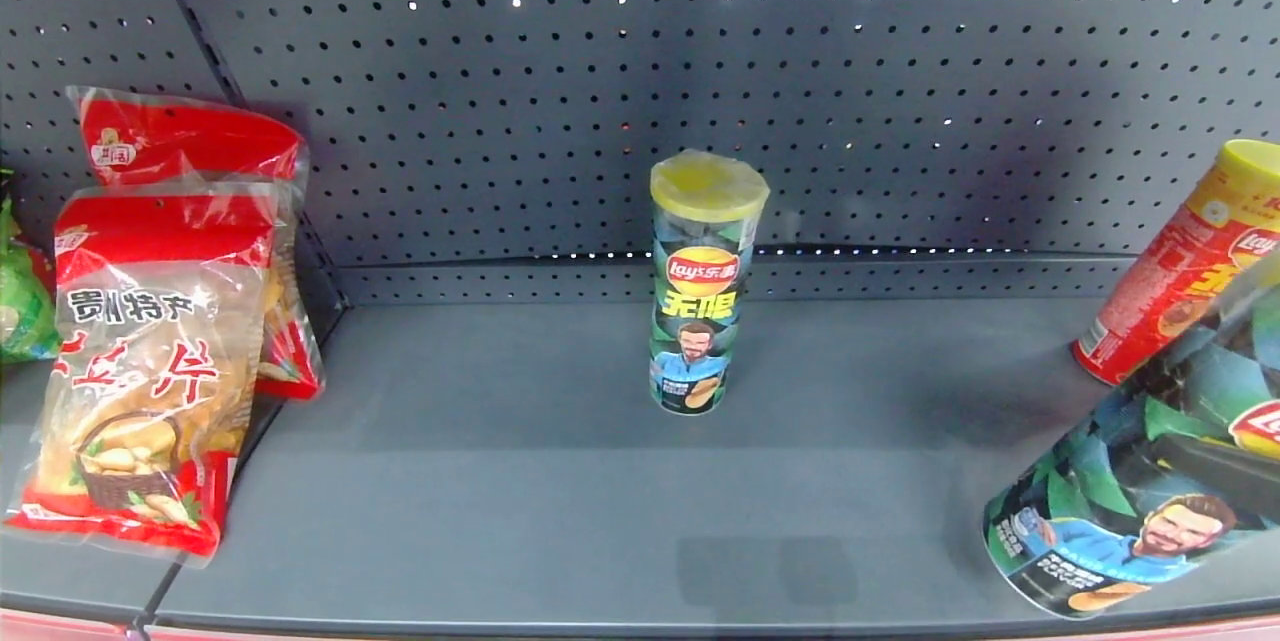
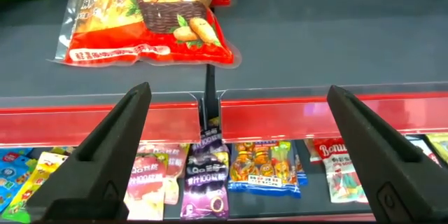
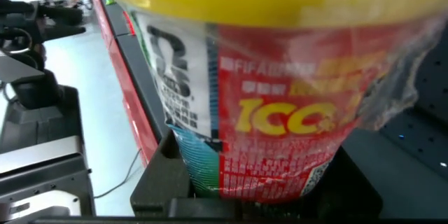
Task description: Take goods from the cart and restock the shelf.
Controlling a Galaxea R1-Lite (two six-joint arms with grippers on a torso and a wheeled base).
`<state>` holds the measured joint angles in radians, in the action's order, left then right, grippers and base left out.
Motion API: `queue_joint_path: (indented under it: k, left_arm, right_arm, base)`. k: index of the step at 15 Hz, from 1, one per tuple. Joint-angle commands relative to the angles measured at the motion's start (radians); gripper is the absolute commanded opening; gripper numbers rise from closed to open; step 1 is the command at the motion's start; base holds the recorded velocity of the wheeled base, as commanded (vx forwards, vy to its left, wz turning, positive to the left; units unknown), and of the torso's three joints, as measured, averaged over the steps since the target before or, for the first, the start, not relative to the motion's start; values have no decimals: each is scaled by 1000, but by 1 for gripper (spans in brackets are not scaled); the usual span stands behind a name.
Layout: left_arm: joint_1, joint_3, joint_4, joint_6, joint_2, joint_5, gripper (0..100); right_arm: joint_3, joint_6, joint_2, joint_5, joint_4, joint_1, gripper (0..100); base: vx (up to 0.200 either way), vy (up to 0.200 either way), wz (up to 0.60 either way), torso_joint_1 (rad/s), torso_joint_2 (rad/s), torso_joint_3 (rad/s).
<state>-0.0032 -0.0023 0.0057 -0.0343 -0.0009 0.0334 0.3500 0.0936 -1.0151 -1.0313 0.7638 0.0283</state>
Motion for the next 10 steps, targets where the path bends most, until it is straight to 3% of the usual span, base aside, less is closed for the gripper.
queue_joint_path:
  k: [1, 4, 6, 7, 8, 10]
  left_arm:
    - [0, -1, 0, -4, 1, 2, 100]
    - [0, -8, -6, -15, 1, 29, 100]
    - [-3, -223, -64, 1, 107, 99, 100]
    - [-57, -449, -78, 5, 275, 169, 100]
    - [-89, -527, -69, 13, 335, 186, 100]
    - [-245, -542, -79, 105, 490, 250, 100]
  right_arm:
    - [3, 1, -36, -1, 2, 19, 0]
    - [0, 0, -36, 0, 2, 65, 0]
    - [-5, 1, -34, -3, 2, 67, 0]
    - [-8, 1, -37, -4, 2, 67, 0]
    - [-13, 0, -34, -4, 2, 67, 0]
    - [-14, 0, -26, -6, 2, 67, 0]
  base:
    - [0, 0, 0, 0, 0, 0]
    - [0, 0, 0, 0, 0, 0]
    - [0, 0, 0, 0, 0, 0]
    - [0, 0, 0, 0, 0, 0]
    - [0, 0, 0, 0, 0, 0]
    - [0, 0, 0, 0, 0, 0]
